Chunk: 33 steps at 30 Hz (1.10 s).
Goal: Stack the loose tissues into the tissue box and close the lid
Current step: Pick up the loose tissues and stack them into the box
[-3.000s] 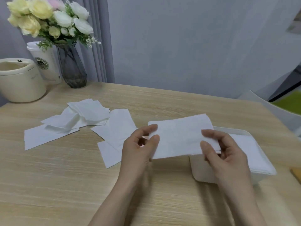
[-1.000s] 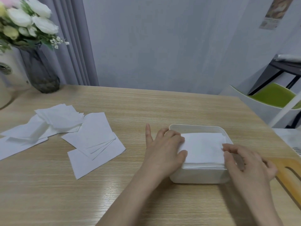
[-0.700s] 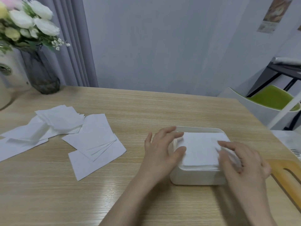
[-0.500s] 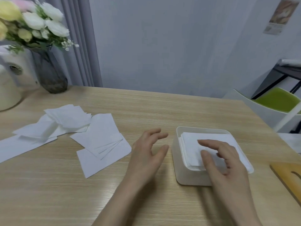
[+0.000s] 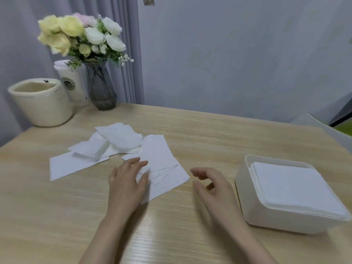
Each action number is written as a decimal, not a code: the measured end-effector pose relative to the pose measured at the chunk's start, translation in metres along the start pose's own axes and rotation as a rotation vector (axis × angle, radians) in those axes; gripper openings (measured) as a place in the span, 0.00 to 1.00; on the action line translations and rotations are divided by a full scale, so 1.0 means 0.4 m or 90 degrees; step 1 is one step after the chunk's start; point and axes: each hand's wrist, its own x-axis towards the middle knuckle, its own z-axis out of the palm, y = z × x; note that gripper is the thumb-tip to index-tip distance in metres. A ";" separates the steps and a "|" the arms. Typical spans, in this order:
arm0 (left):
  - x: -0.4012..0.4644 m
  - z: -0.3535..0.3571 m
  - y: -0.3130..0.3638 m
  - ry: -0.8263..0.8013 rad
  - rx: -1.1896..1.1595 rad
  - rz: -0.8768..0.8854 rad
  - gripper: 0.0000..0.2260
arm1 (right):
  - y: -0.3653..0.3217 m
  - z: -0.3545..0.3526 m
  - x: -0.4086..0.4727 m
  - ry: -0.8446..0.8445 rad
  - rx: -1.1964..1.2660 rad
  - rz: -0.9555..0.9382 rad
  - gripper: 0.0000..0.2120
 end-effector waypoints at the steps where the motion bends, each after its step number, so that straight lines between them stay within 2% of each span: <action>1: -0.001 0.002 -0.012 0.005 0.005 -0.010 0.24 | 0.004 0.016 0.014 -0.008 -0.004 0.012 0.16; 5: -0.009 0.017 -0.036 0.028 -0.005 -0.037 0.17 | 0.010 0.077 0.075 -0.008 -0.029 0.050 0.13; 8: -0.009 0.021 -0.044 0.034 -0.027 -0.051 0.16 | 0.020 0.124 0.125 -0.009 -0.080 0.069 0.13; 14: -0.009 0.026 -0.052 0.049 -0.048 -0.039 0.15 | 0.021 0.193 0.201 -0.005 -0.155 0.205 0.21; 18: -0.010 0.026 -0.051 0.034 -0.045 -0.057 0.16 | 0.014 0.215 0.225 -0.005 -0.224 0.216 0.23; 21: -0.009 0.028 -0.050 0.029 -0.038 -0.058 0.16 | 0.012 0.215 0.234 -0.013 -0.220 0.220 0.22; 27: -0.006 0.027 -0.042 0.025 -0.030 -0.071 0.15 | 0.017 0.213 0.247 0.013 -0.130 0.205 0.20; 31: -0.007 0.025 -0.040 0.028 -0.034 -0.077 0.11 | 0.017 0.204 0.254 0.019 -0.129 0.206 0.05; 33: -0.008 0.022 -0.036 0.033 -0.036 -0.079 0.11 | 0.018 0.196 0.253 0.023 -0.120 0.201 0.06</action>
